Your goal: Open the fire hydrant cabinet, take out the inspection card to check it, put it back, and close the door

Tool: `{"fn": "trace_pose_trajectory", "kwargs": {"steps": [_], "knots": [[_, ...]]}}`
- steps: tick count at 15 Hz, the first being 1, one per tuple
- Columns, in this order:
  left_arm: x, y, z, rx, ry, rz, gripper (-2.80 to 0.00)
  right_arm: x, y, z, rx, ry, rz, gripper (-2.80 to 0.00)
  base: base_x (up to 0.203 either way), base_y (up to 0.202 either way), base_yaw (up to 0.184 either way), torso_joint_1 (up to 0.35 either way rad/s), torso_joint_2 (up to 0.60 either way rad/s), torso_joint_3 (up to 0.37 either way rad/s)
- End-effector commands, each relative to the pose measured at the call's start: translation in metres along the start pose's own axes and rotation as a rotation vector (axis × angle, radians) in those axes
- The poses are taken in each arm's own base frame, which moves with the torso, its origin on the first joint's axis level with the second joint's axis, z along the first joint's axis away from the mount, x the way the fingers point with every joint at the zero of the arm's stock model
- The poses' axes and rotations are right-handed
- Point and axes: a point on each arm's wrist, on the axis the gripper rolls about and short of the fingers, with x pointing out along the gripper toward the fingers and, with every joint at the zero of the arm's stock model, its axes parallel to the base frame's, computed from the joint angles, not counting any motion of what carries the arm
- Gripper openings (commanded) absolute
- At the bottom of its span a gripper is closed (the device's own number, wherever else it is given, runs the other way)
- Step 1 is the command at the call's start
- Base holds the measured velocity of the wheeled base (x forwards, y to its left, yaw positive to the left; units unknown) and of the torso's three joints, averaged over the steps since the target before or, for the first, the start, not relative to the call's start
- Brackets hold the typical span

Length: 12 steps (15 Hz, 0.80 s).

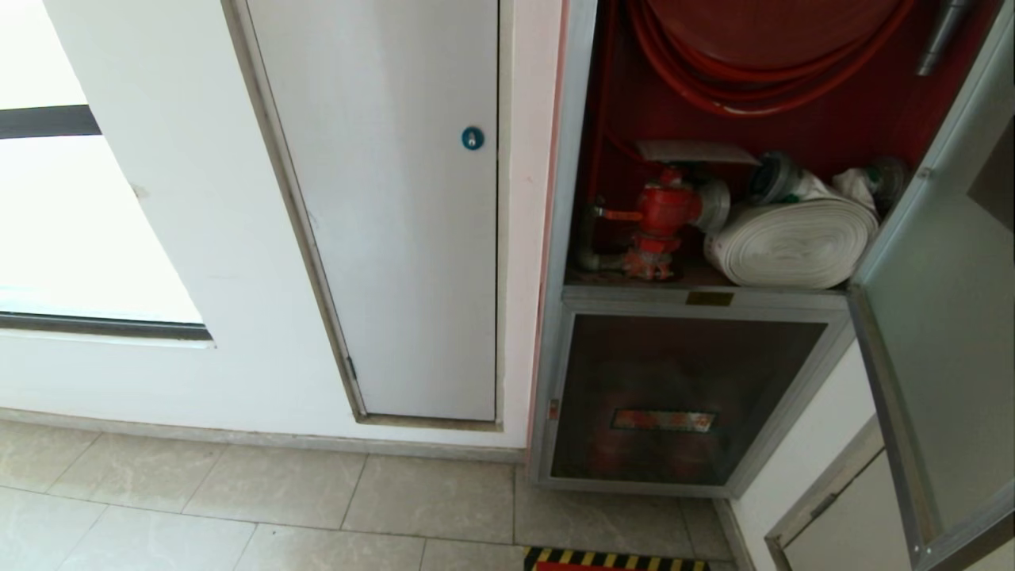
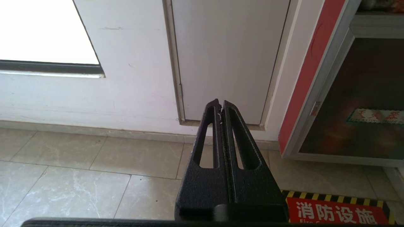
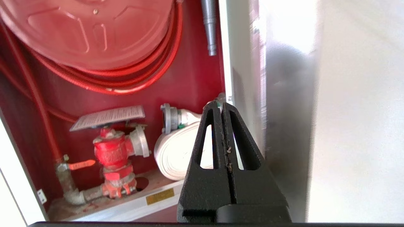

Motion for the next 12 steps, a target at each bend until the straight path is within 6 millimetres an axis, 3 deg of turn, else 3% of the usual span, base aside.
{"fn": "trace_pose_trajectory", "kwargs": {"steps": [1,7,12], "knots": [[0.001,0.000,-0.005,-0.001,0.018,0.000,-2.80,-0.003,-0.002,0.005,0.012,-0.021,-0.013,-2.80,0.000,0.000,0.000,0.000,0.00,0.000],[0.001,0.000,-0.005,0.000,0.018,0.001,-2.80,-0.013,-0.011,0.017,0.041,-0.064,-0.056,-2.80,0.000,0.000,0.000,0.000,0.00,0.000],[0.001,0.000,-0.005,-0.001,0.017,0.001,-2.80,-0.030,-0.023,0.026,0.010,-0.003,-0.085,-2.80,0.000,0.000,0.000,0.000,0.00,0.000]]}}
